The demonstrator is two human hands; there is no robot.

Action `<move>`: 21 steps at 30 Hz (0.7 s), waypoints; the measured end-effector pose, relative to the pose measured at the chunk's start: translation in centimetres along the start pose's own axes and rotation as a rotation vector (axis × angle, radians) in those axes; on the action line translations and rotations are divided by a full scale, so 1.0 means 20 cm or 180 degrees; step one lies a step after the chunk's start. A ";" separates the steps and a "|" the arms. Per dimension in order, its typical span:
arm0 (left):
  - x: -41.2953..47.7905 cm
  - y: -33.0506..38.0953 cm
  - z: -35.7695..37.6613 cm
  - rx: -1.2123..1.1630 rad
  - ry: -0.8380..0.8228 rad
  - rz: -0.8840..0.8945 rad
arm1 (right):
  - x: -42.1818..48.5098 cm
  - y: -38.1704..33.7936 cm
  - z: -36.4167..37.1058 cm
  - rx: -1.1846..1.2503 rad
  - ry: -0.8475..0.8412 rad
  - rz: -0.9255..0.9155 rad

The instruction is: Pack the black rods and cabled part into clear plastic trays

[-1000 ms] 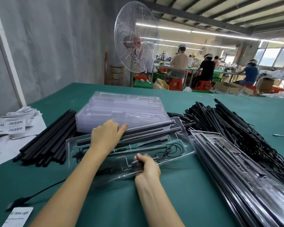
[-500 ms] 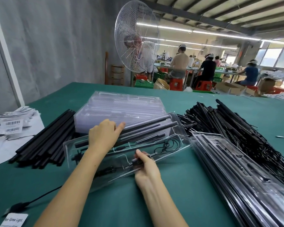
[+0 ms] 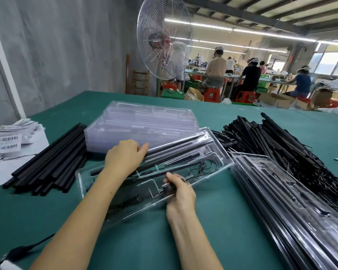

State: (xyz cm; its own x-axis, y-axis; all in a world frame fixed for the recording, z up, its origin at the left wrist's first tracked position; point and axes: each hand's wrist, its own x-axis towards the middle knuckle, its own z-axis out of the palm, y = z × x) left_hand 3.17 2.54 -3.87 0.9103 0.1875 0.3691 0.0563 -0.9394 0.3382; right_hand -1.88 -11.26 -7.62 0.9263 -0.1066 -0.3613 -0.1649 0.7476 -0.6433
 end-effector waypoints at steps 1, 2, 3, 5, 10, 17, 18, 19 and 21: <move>0.00 -0.01 0.00 -0.0011 0.0018 -0.0026 | 0.00 0.00 0.00 -0.0082 -0.0081 -0.0036; 0.00 -0.02 0.00 -0.0031 0.0053 -0.0033 | -0.01 0.00 -0.01 -0.0156 -0.0178 -0.0008; 0.00 -0.03 -0.01 -0.0068 0.0095 -0.0019 | -0.01 0.00 -0.01 -0.0212 -0.0274 0.0078; 0.01 -0.04 -0.02 -0.0142 0.0183 0.0082 | -0.01 0.00 -0.02 -0.0234 -0.0416 0.0353; 0.02 -0.05 -0.05 0.0112 0.0401 0.0434 | -0.03 0.02 -0.02 0.0052 -0.0503 0.0723; 0.01 -0.04 -0.03 -0.0001 0.0282 0.0555 | -0.03 -0.01 -0.01 0.0124 -0.0259 0.0217; 0.01 -0.04 -0.03 -0.0014 0.0261 0.0571 | -0.03 -0.01 -0.01 0.0091 -0.0228 0.0220; 0.01 -0.04 -0.03 -0.0013 0.0257 0.0583 | -0.03 -0.01 -0.01 0.0077 -0.0203 0.0238; 0.01 -0.04 -0.03 -0.0067 0.0294 0.0565 | -0.04 -0.01 -0.01 0.0056 -0.0167 0.0251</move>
State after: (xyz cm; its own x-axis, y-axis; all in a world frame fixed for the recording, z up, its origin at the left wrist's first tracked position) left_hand 3.00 3.48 -3.63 0.8636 0.0460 0.5021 -0.1111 -0.9540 0.2785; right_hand -2.60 -11.41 -7.33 0.9273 -0.0130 -0.3742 -0.2323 0.7638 -0.6022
